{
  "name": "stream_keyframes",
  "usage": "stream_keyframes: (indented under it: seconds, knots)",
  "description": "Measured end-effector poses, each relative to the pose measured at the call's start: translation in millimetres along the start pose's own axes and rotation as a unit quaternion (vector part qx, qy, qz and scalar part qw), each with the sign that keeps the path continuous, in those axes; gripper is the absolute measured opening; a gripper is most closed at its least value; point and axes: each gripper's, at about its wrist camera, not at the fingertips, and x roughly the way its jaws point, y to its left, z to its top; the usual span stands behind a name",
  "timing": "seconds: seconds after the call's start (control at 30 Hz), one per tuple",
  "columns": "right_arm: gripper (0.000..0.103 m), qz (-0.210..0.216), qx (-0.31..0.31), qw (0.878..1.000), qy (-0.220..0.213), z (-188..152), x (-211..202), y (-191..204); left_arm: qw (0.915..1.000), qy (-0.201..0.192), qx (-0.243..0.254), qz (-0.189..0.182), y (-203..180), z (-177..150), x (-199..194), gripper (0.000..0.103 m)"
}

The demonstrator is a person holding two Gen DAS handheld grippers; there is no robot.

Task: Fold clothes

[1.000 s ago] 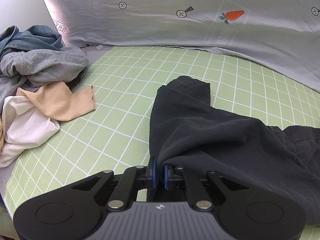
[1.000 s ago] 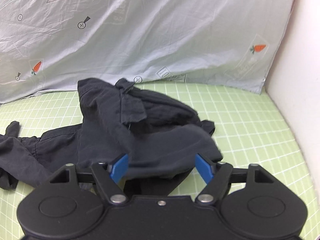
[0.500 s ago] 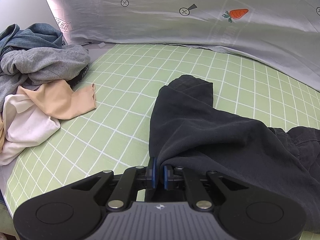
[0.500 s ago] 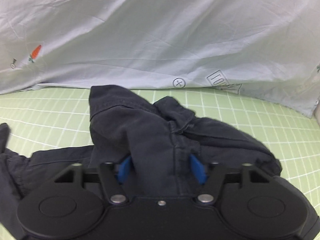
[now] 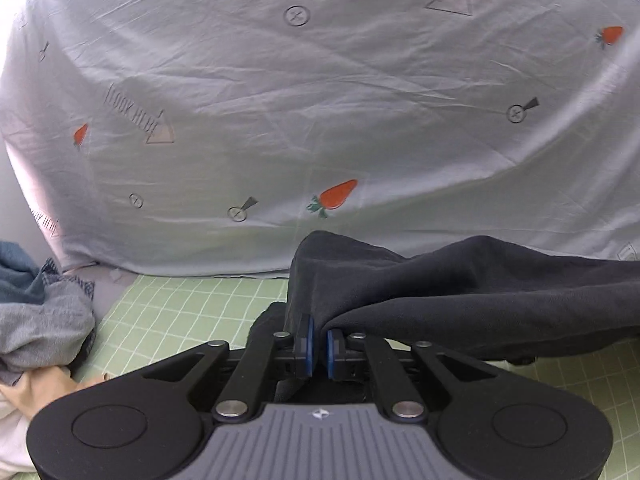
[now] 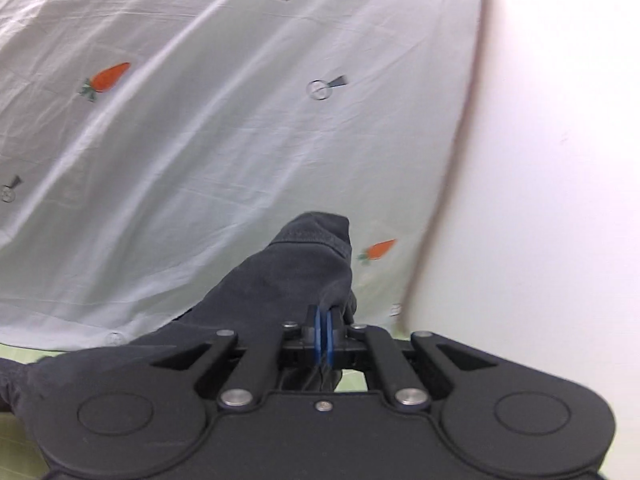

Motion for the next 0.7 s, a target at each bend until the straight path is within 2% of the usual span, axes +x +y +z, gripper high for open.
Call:
stream_keyframes:
  seconds: [0.07, 0.1, 0.17, 0.23, 0.27, 0.3, 0.37, 0.43, 0.53, 0.6, 0.67, 0.7]
  knots:
    - [0.003, -0.040, -0.004, 0.998, 0.041, -22, 4, -11, 0.9988, 0.030, 0.010, -0.038, -16, -9, 5, 0.009]
    - [0.003, -0.060, -0.006, 0.996, 0.061, -33, 6, -16, 0.9959, 0.065, 0.014, -0.061, -23, -22, 13, 0.010]
    - [0.004, -0.062, -0.009, 0.989, 0.134, -66, 16, -21, 0.9840, 0.142, 0.020, -0.105, -34, -52, 30, 0.015]
    - [0.007, -0.058, -0.004, 0.980, 0.189, -94, 20, -22, 0.9729, 0.186, 0.008, -0.137, -33, -79, 32, 0.018]
    - [0.008, -0.055, 0.004, 0.978, 0.203, -103, 17, -22, 0.9699, 0.191, 0.001, -0.150, -30, -87, 27, 0.019]
    - [0.009, -0.053, 0.015, 0.977, 0.205, -105, 12, -23, 0.9690, 0.192, -0.006, -0.156, -25, -90, 22, 0.020]
    - [0.019, -0.047, 0.040, 0.978, 0.197, -106, 0, -25, 0.9674, 0.191, -0.020, -0.164, -17, -94, 11, 0.023]
    - [0.046, -0.038, 0.067, 0.982, 0.174, -100, -11, -22, 0.9672, 0.188, -0.054, -0.162, -1, -90, 6, 0.023]
    - [0.062, -0.025, 0.079, 0.990, 0.116, -82, -25, -2, 0.9647, 0.183, -0.106, -0.157, 25, -83, -2, 0.024]
    - [0.068, -0.009, 0.075, 0.994, 0.078, -70, -35, 12, 0.9615, 0.179, -0.141, -0.153, 41, -78, -7, 0.023]
    - [0.075, 0.015, 0.071, 0.996, 0.050, -62, -41, 29, 0.9609, 0.175, -0.145, -0.158, 52, -73, -11, 0.024]
    - [0.082, 0.031, 0.069, 0.996, 0.041, -59, -41, 38, 0.9605, 0.176, -0.142, -0.162, 55, -72, -13, 0.024]
